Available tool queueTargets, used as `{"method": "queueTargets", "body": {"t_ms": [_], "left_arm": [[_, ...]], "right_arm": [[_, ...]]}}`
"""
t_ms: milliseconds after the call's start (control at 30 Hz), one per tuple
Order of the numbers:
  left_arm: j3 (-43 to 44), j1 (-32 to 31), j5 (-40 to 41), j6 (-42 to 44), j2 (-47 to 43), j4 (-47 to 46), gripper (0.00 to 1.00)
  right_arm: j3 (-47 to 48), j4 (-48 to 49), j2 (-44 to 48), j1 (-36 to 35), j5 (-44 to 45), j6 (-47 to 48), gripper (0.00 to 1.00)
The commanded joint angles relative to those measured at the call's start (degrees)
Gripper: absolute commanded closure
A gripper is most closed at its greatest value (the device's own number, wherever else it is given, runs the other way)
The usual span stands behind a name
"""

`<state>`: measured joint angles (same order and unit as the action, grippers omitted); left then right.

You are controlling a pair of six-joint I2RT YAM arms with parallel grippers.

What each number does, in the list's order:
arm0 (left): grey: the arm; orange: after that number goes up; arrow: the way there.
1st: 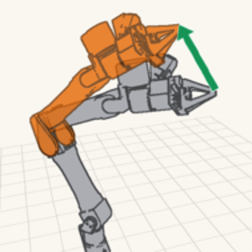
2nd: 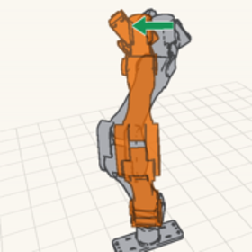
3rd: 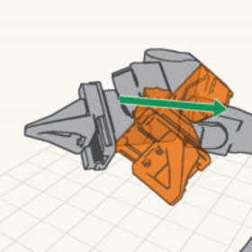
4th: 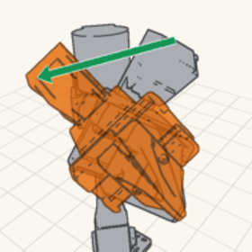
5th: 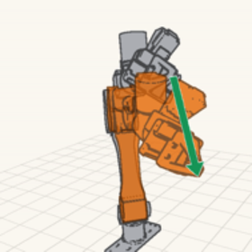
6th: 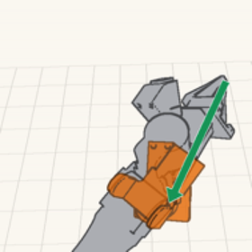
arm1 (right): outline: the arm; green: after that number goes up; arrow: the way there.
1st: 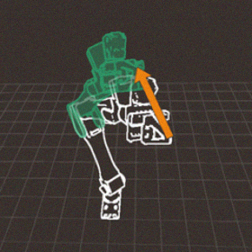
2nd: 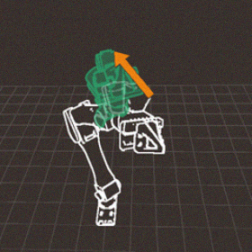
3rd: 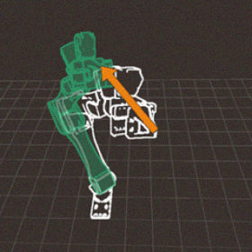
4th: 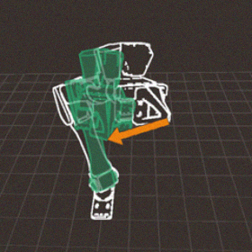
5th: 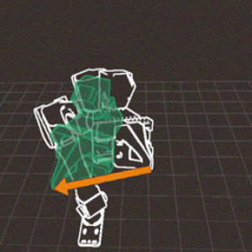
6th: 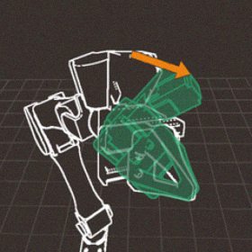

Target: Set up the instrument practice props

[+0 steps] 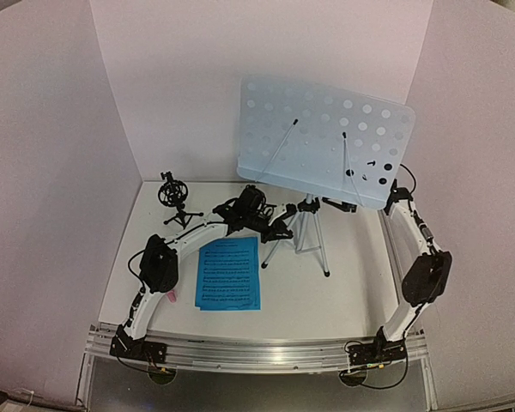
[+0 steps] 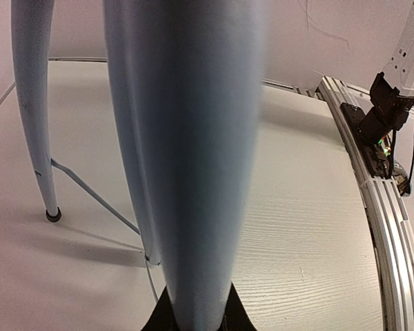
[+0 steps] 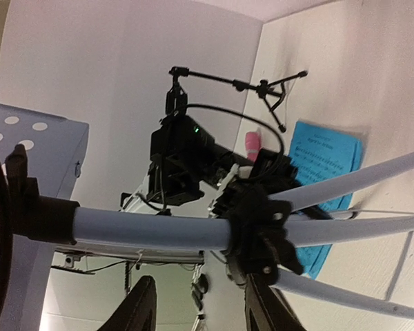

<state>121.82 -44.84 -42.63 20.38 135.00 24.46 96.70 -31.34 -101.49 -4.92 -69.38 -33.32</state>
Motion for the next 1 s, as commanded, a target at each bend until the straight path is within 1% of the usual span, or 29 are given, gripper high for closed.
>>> {"method": "queueTargets", "body": {"t_ms": [0, 100, 167, 233, 300, 367, 400, 467, 500, 533, 567, 600, 667, 767, 867, 967], "left_arm": [[-0.2, 0.4, 2.9, 2.3, -0.5, 1.3, 1.00], [-0.6, 0.4, 2.0, 1.5, -0.5, 0.0, 1.00], [-0.5, 0.4, 1.4, 1.1, -0.1, -0.6, 1.00], [-0.4, 0.5, 1.0, 0.8, 0.2, -1.5, 1.00], [-0.6, 0.5, 0.7, 0.0, 0.3, -2.6, 1.00], [-0.7, 0.5, 0.5, -0.8, 0.5, -3.5, 1.00], [-0.8, 0.5, 0.3, -1.1, 0.5, -3.9, 1.00], [-1.2, 0.5, 0.2, -1.9, 0.5, -4.6, 1.00], [-1.4, 0.5, 0.1, -2.3, 0.6, -5.0, 1.00], [-1.6, 0.5, 0.1, -2.6, 0.6, -5.5, 1.00], [-1.6, 0.5, 0.1, -2.9, 0.7, -6.0, 1.00], [-1.5, 0.5, 0.1, -3.1, 1.0, -6.3, 1.00], [-0.8, 0.5, 0.2, -3.3, 1.4, -6.3, 1.00], [-0.2, 0.5, 0.2, -3.3, 1.8, -6.4, 1.00], [-0.2, 0.5, 0.3, -3.0, 1.9, -6.5, 1.00], [-0.1, 0.6, 0.4, -2.7, 1.9, -6.2, 1.00]], "right_arm": [[-0.1, 0.2, 0.5, 4.3, 3.5, 15.5, 0.57], [-0.5, 0.4, 0.0, 6.4, 7.1, 26.3, 0.53], [-0.7, 0.5, -0.2, 6.6, 8.8, 36.2, 0.53], [-0.9, 1.0, -0.1, 6.6, 10.2, 44.0, 0.53], [-2.7, 5.1, 0.5, 6.5, 12.4, 49.5, 0.53], [-8.7, 17.4, 3.1, 6.5, 14.6, 52.8, 0.53], [-13.4, 24.6, 4.9, 6.5, 14.3, 55.8, 0.52], [-24.7, 40.3, 8.1, 6.2, 13.5, 65.0, 0.50], [-27.8, 49.0, 8.9, 6.2, 14.5, 66.6, 0.48], [-30.0, 54.3, 9.2, 6.2, 15.5, 67.9, 0.48], [-31.2, 57.3, 9.1, 6.1, 16.2, 69.3, 0.48], [-31.3, 57.8, 9.0, 6.1, 16.1, 71.7, 0.48], [-32.0, 58.4, 9.2, 5.5, 14.5, 79.4, 0.48], [-32.9, 59.4, 9.6, 2.5, 18.6, 90.6, 0.48], [-33.5, 61.1, 9.7, 0.0, 22.8, 98.6, 0.48], [-33.7, 62.2, 9.4, -2.2, 24.6, 106.5, 0.47]]}}
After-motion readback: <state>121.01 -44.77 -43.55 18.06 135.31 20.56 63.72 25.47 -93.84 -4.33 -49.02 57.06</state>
